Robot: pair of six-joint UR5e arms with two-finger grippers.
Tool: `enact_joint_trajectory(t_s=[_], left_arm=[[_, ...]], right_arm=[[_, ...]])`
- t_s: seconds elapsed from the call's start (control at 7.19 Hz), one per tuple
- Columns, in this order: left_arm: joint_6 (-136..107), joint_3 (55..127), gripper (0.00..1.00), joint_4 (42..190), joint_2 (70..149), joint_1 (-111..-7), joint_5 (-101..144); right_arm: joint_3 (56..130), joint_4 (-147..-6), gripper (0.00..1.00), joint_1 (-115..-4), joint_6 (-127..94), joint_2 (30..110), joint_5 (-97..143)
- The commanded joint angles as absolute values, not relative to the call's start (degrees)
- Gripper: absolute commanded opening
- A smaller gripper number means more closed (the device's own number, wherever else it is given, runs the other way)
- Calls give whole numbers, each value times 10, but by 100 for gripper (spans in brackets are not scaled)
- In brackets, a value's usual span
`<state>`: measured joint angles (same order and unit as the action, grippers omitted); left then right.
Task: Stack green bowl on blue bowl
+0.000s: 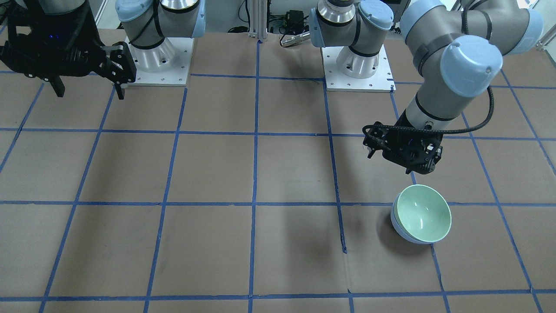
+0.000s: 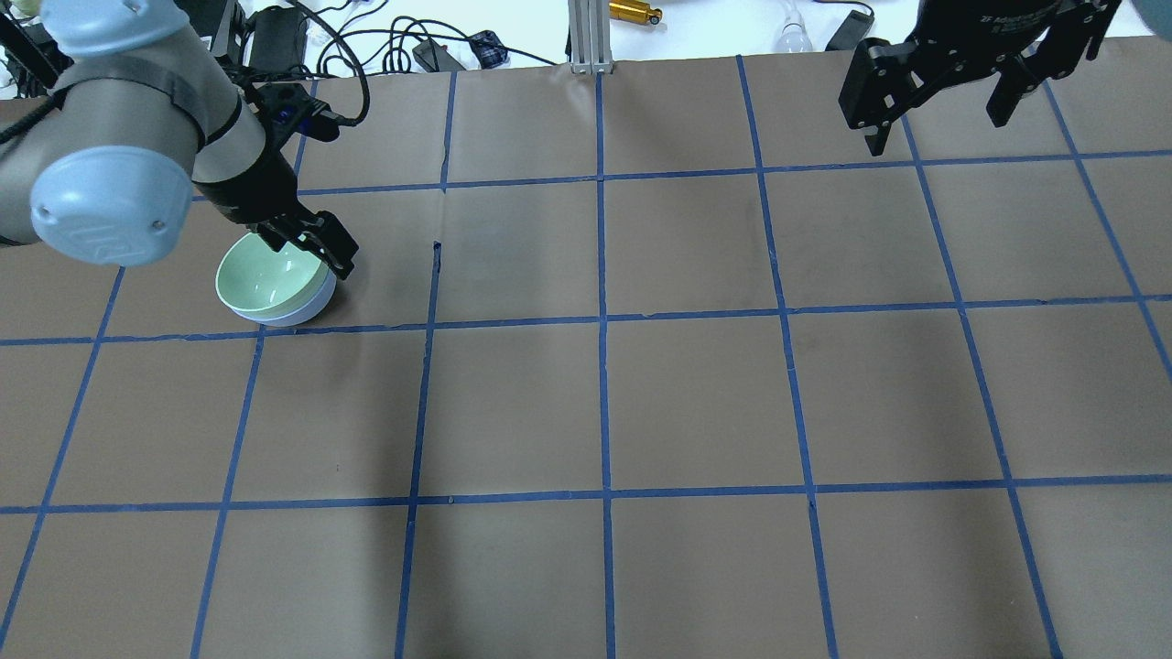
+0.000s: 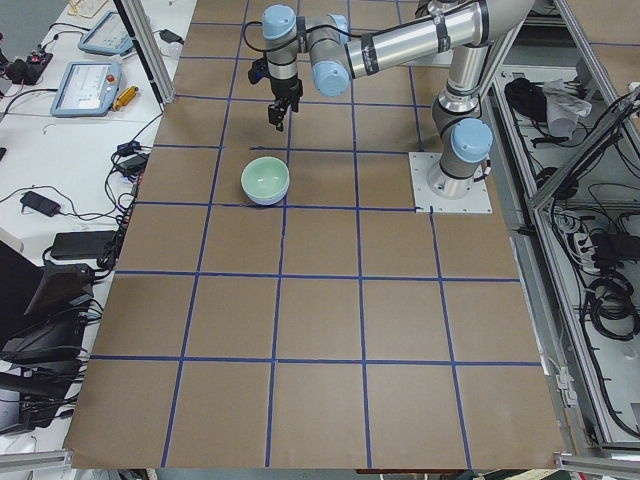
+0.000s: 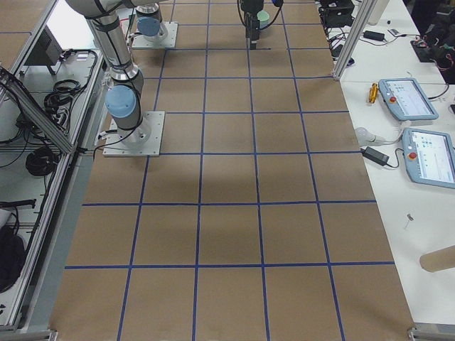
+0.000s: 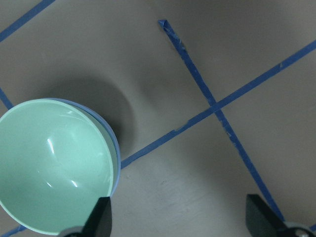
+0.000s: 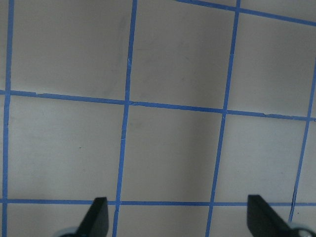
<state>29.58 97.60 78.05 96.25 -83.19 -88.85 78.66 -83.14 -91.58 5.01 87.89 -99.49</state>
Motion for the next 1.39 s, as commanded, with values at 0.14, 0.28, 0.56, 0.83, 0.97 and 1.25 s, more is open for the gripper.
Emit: enact_joint_trajectory(t_s=[0.14, 0.28, 0.56, 0.83, 0.97, 1.25], left_arm=[[152, 914, 100, 884, 920, -851, -865], [103, 914, 100, 894, 904, -866, -866], [84, 914, 100, 925, 875, -881, -868], [69, 916, 100, 945, 863, -882, -869], [69, 916, 100, 944, 864, -882, -886], [55, 917, 100, 944, 867, -885, -889]], right_arm=[[787, -831, 100, -915, 50, 879, -995], [787, -831, 100, -916, 50, 879, -995], [787, -831, 100, -916, 50, 879, -995], [787, -831, 100, -916, 50, 879, -995], [787, -831, 100, -915, 50, 879, -995], [787, -831, 100, -916, 50, 879, -995]])
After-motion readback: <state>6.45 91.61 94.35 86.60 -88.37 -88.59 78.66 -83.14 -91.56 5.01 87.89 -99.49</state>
